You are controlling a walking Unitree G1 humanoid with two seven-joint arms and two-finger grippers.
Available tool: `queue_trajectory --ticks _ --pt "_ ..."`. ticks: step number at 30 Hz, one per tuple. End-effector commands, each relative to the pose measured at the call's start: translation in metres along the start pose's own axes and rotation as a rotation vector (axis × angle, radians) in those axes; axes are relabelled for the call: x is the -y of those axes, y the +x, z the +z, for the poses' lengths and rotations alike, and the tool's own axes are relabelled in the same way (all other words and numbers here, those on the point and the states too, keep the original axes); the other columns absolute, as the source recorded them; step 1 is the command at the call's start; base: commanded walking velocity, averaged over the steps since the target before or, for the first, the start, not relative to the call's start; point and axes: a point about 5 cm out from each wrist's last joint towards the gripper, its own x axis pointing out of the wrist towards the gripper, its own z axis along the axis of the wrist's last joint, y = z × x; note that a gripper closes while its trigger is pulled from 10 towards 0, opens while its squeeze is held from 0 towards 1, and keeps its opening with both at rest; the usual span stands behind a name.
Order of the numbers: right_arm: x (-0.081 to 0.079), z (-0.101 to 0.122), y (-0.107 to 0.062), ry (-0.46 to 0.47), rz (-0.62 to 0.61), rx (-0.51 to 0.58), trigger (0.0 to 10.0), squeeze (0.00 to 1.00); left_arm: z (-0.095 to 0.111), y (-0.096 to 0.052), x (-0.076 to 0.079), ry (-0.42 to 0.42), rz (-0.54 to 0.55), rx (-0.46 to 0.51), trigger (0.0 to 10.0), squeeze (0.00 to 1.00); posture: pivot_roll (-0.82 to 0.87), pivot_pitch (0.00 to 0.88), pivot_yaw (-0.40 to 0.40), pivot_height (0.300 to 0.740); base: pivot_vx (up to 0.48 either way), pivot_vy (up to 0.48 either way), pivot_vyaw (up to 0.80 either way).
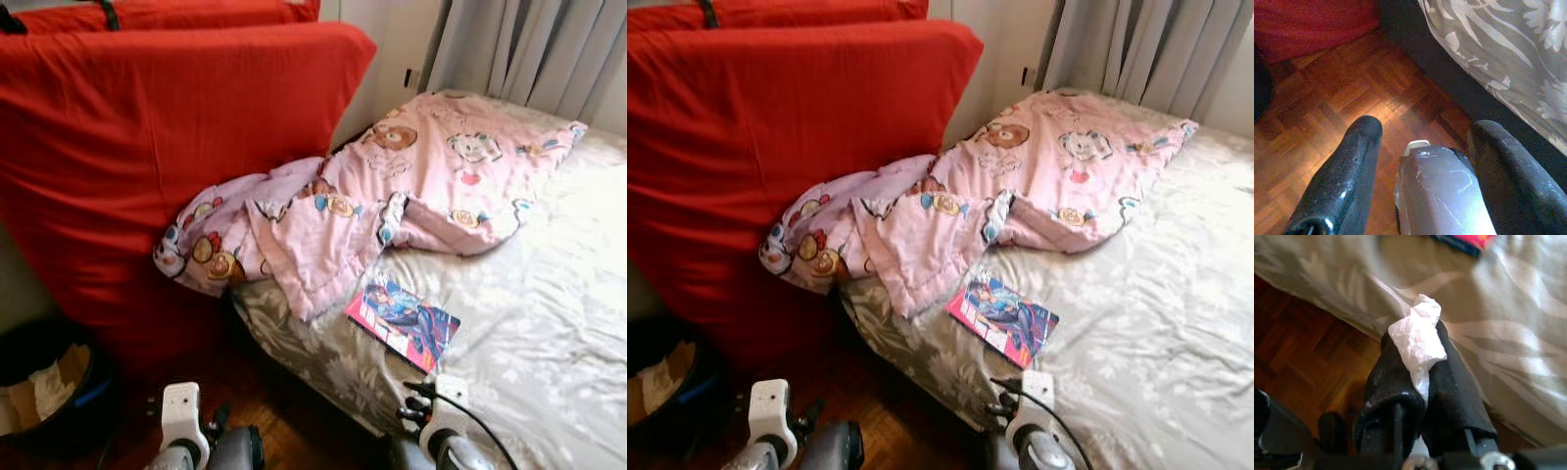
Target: Clean up the room
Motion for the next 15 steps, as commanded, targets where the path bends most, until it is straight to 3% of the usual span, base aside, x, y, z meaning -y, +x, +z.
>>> queue_trajectory --ticks 1,7,10,15 --pt "0.0 -0.004 0.0 -0.035 -0.002 -0.033 10.0 0.0 -0.001 0.001 0.003 0.05 -0.007 -0.019 10.0 0.0 0.07 0.0 -0.066 0.694 0.0 0.0 0.0" --pt "0.02 -0.014 -0.007 -0.025 -0.052 -0.069 10.0 0.0 -0.018 -0.002 0.004 0.093 -0.001 -0.101 10.0 0.0 0.06 0.0 -0.069 0.734 0.0 0.0 0.0" --pt "0.044 -0.024 -0.017 0.009 -0.117 -0.106 10.0 0.0 -0.024 -0.007 -0.011 0.044 0.068 -0.115 10.0 0.0 0.06 0.0 -0.064 0.734 0.0 0.0 0.0" --pt "0.062 -0.04 -0.028 0.022 -0.17 -0.148 10.0 0.0 -0.042 -0.017 -0.025 -0.002 0.153 -0.187 10.0 0.0 0.07 0.0 -0.058 0.734 0.0 0.0 0.0"
